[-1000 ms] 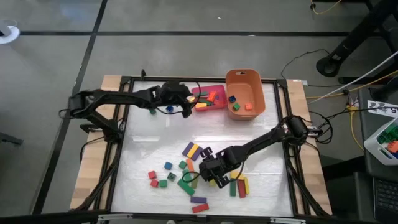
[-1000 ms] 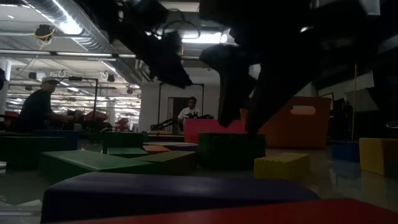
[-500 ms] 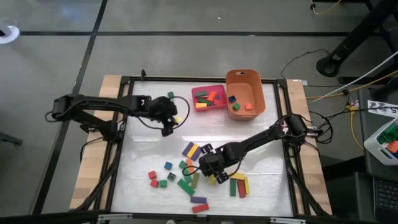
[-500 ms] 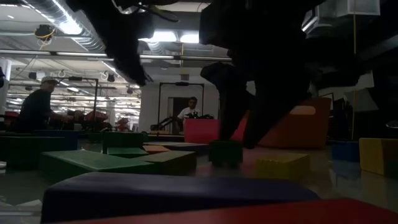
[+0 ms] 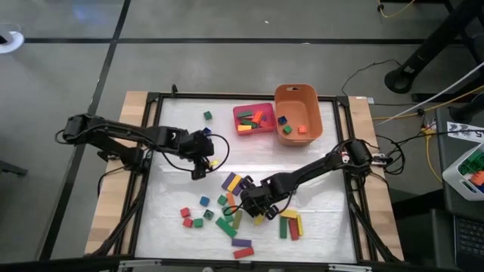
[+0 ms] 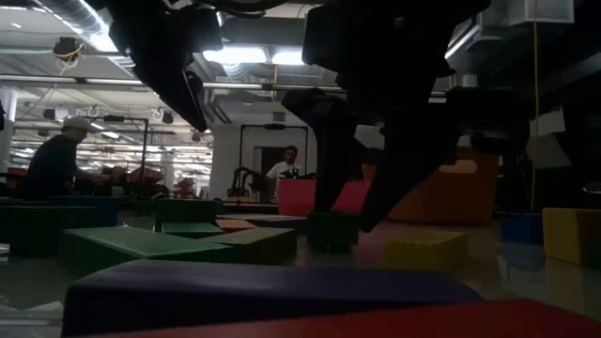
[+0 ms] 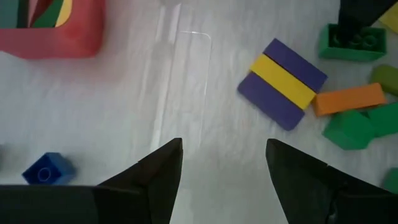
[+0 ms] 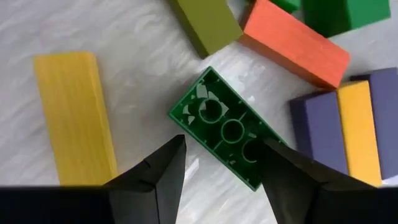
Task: Sort blocks by size
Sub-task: Put the large green game piece into the pink bin
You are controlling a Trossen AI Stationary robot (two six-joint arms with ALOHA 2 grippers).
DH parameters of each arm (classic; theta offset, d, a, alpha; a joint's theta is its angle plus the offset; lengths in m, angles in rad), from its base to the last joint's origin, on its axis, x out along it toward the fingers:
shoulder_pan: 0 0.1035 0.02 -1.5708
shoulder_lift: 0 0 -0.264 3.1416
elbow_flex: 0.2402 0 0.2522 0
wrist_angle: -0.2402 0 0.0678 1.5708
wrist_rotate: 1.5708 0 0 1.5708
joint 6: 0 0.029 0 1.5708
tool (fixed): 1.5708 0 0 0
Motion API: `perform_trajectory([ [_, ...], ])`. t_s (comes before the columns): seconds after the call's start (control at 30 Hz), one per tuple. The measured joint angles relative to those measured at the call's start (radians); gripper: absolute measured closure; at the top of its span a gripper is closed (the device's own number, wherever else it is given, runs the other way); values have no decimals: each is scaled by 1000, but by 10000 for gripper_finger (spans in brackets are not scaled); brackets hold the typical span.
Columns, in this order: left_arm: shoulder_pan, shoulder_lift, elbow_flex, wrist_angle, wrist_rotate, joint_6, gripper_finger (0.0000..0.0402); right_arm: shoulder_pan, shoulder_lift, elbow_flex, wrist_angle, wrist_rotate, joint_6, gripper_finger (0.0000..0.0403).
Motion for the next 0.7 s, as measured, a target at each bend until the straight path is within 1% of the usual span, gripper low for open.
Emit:
perform_trajectory([
  [0.2,-18,0,0,16,0,-1,183,1,-1,46,-55,-8,-58,208],
  [0.33,-23,0,0,20,-1,-2,183,1,-2,93,-93,-8,-135,208],
  [0.4,-23,0,0,21,-1,-4,183,1,-3,99,-93,-7,-206,208],
  [0.53,-23,0,0,20,-1,-21,183,1,-3,98,-107,-9,-409,208],
  [0.7,-23,0,0,19,-1,-26,183,0,1,98,-109,-39,-617,208],
])
